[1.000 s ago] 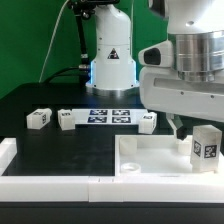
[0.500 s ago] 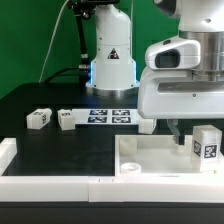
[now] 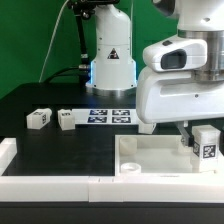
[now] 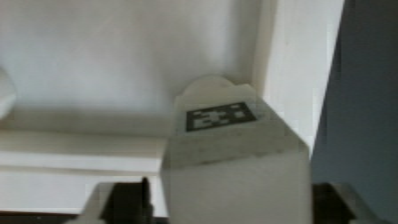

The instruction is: Assemble one leg

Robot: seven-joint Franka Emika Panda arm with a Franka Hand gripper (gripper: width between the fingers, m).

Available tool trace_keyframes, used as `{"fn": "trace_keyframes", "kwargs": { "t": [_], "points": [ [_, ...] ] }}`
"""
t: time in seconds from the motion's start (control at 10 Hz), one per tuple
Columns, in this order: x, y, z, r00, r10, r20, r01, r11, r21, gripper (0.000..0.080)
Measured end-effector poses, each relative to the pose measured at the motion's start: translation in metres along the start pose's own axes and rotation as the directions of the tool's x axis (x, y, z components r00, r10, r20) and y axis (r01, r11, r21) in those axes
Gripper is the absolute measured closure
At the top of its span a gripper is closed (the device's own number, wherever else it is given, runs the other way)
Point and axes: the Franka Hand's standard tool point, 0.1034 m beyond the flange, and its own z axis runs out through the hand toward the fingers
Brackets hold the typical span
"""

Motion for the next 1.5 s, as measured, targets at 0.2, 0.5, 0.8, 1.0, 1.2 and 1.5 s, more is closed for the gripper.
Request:
{"fn": "trace_keyframes", "kwargs": {
  "t": [0.2,0.5,0.8,1.0,1.2,1.5],
  "points": [
    [0.0000,0.0000,0.0001,1.000,0.020,0.000,-0.020,1.000,0.000,0.0509],
    [0.0005,0.0036,0.0013,0.932,0.362,0.001,-0.362,0.932,0.033,0.0509],
    [0.0006,0.0069,0.0021,0.704,0.710,0.008,-0.709,0.703,0.044,0.0508],
    [-0.0011,0.0084,0.0025,0.503,0.864,0.022,-0.864,0.502,0.045,0.0508],
    [-0.0017,0.0089,0.0023,0.317,0.948,0.038,-0.948,0.316,0.039,0.0508],
    [-0.0023,0.0080,0.0023,0.153,0.987,0.054,-0.988,0.151,0.031,0.0508]
  ]
}}
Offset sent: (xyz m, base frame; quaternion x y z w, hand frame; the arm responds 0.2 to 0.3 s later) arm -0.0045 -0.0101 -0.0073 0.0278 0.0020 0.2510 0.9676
